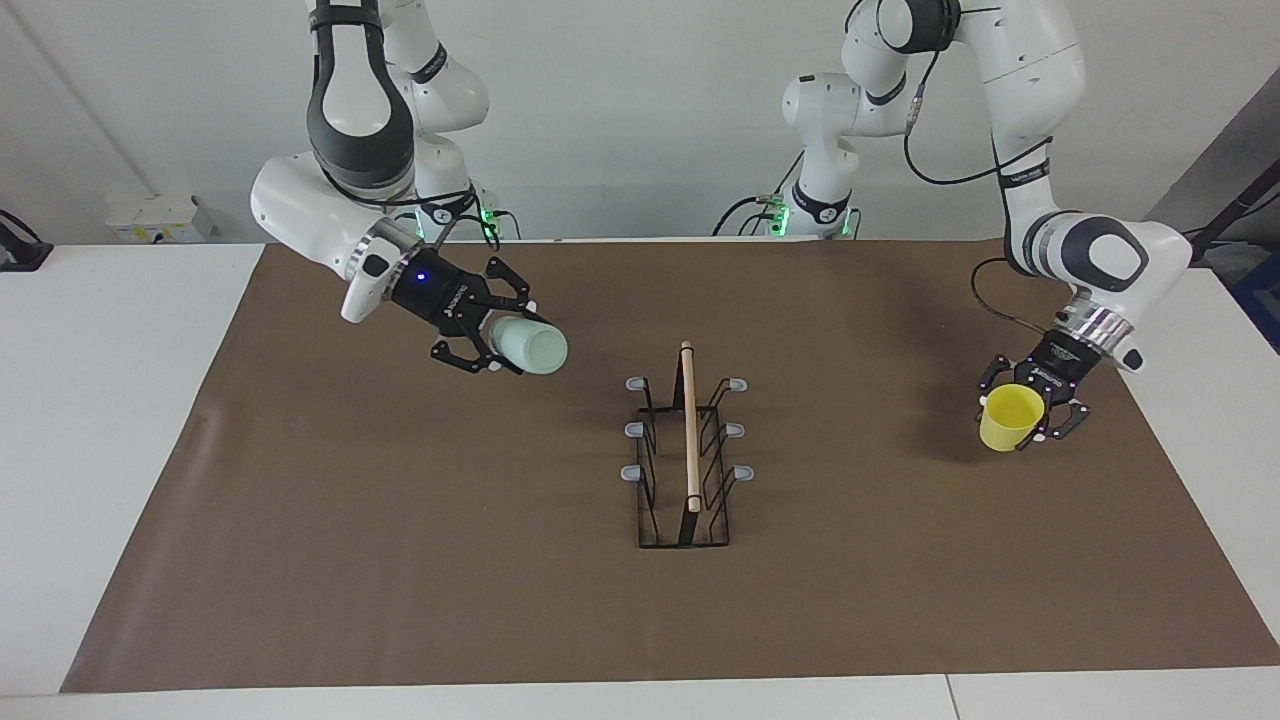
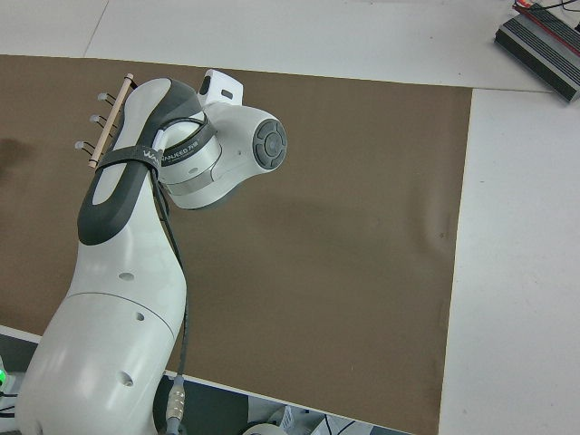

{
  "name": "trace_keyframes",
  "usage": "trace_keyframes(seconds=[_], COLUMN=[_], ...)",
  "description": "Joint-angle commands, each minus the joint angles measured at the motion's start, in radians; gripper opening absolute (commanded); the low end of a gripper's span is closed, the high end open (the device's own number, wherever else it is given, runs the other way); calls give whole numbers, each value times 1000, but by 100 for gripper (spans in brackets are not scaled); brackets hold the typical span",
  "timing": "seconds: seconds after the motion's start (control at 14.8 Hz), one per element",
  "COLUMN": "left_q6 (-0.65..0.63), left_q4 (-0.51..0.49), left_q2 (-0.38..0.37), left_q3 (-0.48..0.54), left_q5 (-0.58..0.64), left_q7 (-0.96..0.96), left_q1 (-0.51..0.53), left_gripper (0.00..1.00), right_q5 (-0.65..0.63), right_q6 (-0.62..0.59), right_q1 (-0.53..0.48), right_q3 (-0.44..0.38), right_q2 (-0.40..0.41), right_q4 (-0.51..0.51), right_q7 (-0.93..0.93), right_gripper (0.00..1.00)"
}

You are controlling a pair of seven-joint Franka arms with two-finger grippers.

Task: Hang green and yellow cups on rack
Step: 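Carry the green cup with the right gripper toward the rack hooks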

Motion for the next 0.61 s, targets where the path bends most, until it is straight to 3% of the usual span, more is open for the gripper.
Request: trace_keyframes(seconds=[0.0, 0.34, 0.54], left_q6=[-3, 0, 0], left_q4=[23, 57, 66], left_q2=[-29, -41, -46], left_q3=[-4, -4, -4], left_q5=[95, 197, 257], left_q7=[-19, -23, -15], left_q1=[3, 0, 0], left_gripper=[0, 0, 0], right_q5=[268, 712, 778], right_q6=[43, 37, 14], right_q1=[51, 177, 191], right_q3=[1, 0, 1], right_q2=[-23, 35, 63], right_q4=[-100, -105, -105], right_q7=[-244, -502, -539], right_gripper=[0, 0, 0])
